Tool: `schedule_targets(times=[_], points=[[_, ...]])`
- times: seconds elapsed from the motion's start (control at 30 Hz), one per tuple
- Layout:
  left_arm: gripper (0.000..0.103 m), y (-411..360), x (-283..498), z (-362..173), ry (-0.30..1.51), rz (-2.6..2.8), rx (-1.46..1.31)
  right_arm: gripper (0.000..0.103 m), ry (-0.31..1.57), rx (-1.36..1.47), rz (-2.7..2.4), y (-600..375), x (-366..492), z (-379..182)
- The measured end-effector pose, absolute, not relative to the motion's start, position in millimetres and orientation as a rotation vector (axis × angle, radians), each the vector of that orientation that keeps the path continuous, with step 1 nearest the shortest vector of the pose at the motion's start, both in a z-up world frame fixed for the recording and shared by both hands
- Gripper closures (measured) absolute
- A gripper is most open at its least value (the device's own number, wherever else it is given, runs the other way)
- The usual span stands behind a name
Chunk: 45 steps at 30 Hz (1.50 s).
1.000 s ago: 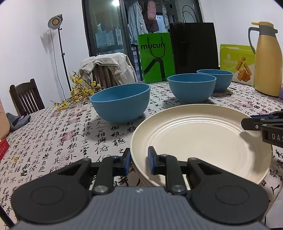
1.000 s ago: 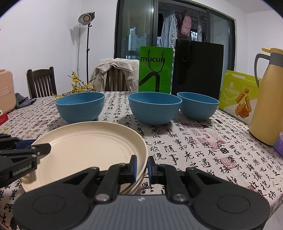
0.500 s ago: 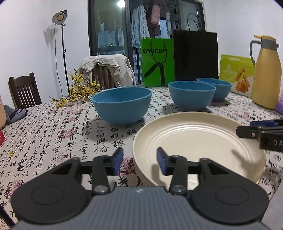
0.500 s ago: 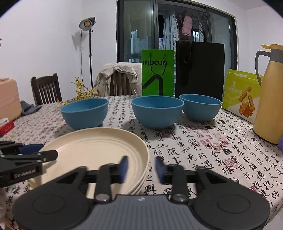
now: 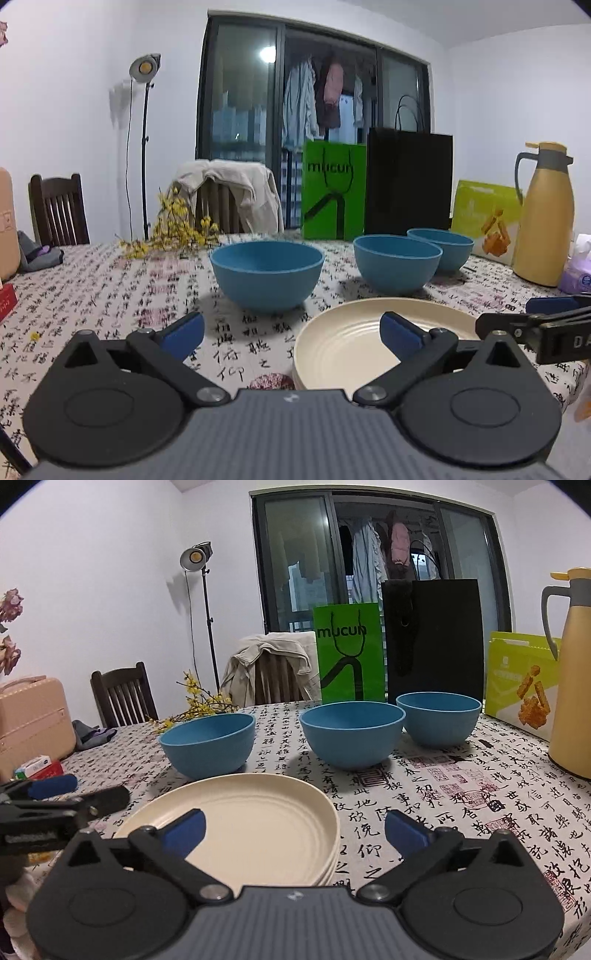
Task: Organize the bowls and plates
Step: 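Open both tools to release the plate on the stack, then pull both open tools back from the plate stack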
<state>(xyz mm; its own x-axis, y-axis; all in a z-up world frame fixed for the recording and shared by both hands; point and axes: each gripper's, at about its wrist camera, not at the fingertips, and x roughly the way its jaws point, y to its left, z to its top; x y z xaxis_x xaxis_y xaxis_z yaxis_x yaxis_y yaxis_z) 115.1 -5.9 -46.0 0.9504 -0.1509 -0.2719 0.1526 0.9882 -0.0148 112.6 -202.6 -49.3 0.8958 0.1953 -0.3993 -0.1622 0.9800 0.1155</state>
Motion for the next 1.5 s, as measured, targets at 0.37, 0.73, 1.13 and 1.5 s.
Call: schedule_targets(times=[0.37,0.73,1.13,1.5], points=[[0.0,-2,106,-44,0.259,-0.161,0.007,0.0,0.418,0.099,0.185,-201,106,-46],[0.0,5,98,-36,0.232,-0.137,-0.004,0.0,0.413,0.14,0.204,-203,100,-39],[0.0,15,104,-21,0.232,-0.135,-0.017,0.0,0.406,0.169,0.177,-208,108,-25],[0.0,26,129,1,0.261,-0.155,-0.039,0.0,0.436,0.155,0.18,-204,136,-10]])
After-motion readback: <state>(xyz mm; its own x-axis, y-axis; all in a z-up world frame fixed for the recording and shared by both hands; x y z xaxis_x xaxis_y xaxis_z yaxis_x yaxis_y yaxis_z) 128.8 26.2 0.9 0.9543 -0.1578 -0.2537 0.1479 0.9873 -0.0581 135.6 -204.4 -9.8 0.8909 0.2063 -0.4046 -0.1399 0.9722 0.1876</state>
